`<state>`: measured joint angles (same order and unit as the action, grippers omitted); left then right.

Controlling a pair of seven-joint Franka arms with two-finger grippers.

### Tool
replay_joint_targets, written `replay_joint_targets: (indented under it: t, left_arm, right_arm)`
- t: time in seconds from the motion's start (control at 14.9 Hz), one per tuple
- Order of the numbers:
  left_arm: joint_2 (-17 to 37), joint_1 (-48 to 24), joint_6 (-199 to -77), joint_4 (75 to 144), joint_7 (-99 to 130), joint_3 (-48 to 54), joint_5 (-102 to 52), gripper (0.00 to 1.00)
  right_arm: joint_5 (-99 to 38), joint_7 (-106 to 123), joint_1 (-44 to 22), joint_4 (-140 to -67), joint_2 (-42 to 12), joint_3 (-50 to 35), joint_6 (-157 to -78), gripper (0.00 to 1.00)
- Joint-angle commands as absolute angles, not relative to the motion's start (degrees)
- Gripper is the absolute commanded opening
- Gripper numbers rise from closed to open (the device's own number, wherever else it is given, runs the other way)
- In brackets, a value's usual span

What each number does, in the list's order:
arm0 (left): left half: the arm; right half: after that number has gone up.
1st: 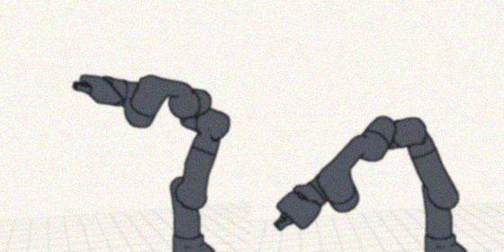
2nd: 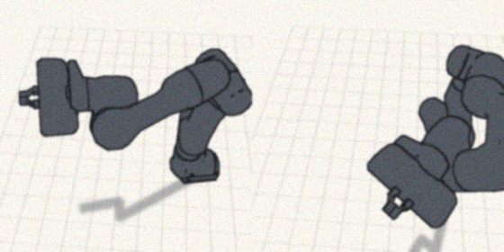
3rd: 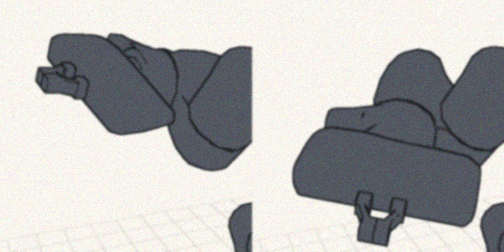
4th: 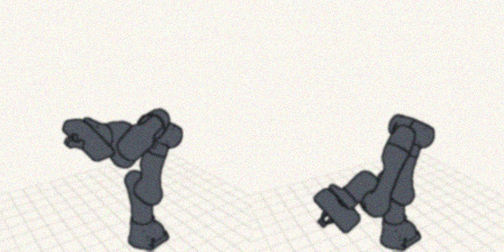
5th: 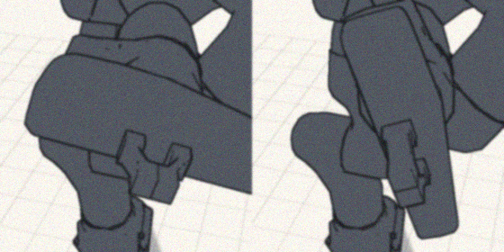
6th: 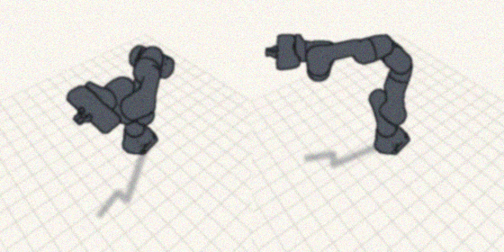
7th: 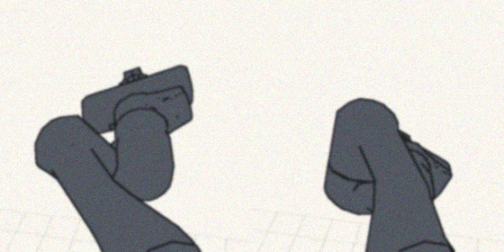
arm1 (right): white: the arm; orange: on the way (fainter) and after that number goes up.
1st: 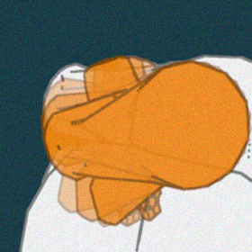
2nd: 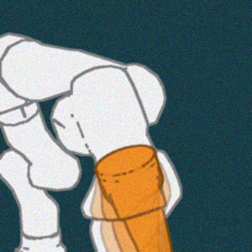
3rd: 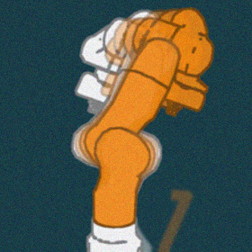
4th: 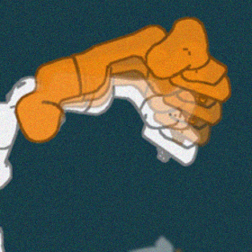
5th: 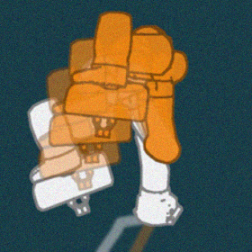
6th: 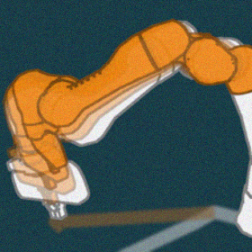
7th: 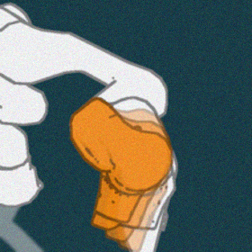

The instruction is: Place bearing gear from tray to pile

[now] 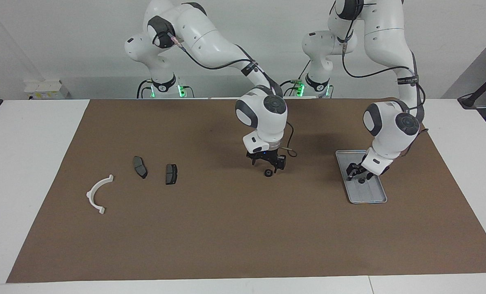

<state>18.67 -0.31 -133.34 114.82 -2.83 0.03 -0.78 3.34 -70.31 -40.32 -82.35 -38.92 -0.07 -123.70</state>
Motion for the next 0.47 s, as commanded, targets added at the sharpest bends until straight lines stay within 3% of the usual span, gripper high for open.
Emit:
replay_joint_targets:
  t: [0.0, 0.13, 0.2, 0.4]
  left_arm:
    - [16.79, -0.62, -135.00, 117.07, -4.39, -0.26, -1.93, 0.51]
    - [16.87, -0.62, -135.18, 116.90, -4.39, -0.26, -1.93, 0.12]
    - [16.87, -0.62, -135.18, 116.81, -4.31, -0.26, -1.93, 0.00]
    - [16.96, -0.79, -134.91, 116.46, -4.13, -0.18, -1.93, 0.00]
  right_arm:
    - [3.51, -73.21, -40.78, -80.77, -41.21, -0.53, -124.19, 0.96]
    - [3.87, -73.92, -40.78, -80.42, -42.10, -0.53, -123.93, 0.95]
    - [4.13, -73.92, -40.78, -80.51, -42.27, -0.53, -123.93, 0.96]
    - [4.31, -73.83, -40.87, -79.37, -42.71, -0.53, -123.14, 0.92]
